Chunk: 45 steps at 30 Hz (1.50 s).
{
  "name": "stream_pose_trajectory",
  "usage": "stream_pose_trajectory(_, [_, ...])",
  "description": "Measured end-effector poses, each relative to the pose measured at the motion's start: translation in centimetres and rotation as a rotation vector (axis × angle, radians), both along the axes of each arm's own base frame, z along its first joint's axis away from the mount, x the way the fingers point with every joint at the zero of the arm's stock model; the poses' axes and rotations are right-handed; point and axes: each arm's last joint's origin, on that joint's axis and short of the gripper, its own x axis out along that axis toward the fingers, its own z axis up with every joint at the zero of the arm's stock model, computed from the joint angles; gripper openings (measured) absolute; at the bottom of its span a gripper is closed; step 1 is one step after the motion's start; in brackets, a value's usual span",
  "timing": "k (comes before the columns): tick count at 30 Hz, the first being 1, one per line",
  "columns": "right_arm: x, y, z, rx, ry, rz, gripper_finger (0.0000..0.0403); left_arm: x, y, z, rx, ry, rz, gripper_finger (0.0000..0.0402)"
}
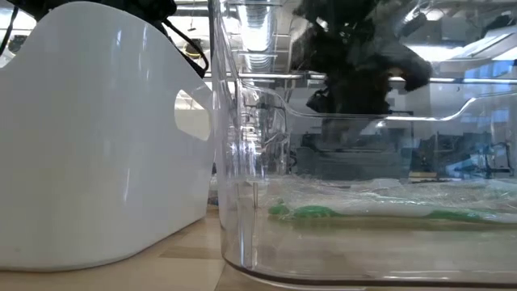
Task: Pick & Place Toothbrushes
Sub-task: Put the purple toothbrush into the green bin
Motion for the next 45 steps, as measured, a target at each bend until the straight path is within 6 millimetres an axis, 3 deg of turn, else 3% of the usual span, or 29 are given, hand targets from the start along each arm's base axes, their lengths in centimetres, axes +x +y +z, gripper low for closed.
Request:
stream_pose_trajectory(5, [0.3,0.0,-0.8,0.002,0.015,-0.003,0.0080,0.0,0.0,0.1,0.014,-0.005,-0.006,0.0001])
stream_pose_trajectory(19, [0.5,-0.2,-0.7,0.015,0.004,-0.035,0.0152,0.0,0.0,0.1,0.013,-0.011,-0.007,0.0001])
stream_pose_trajectory(26, [0.7,-1.4,-0.5,0.200,0.061,-0.332,0.0151,0.1,0.0,0.2,0.012,-0.016,-0.007,0.0001])
stream_pose_trajectory(34, [0.5,-1.2,-0.5,0.445,0.171,-0.633,0.0132,0.1,0.0,0.2,0.021,-0.018,-0.010,0.0001])
stream_pose_trajectory(45, [0.0,-1.6,-0.8,0.456,0.232,-0.888,0.0121,-0.4,0.0,-0.9,0.024,-0.015,-0.047,0.0001])
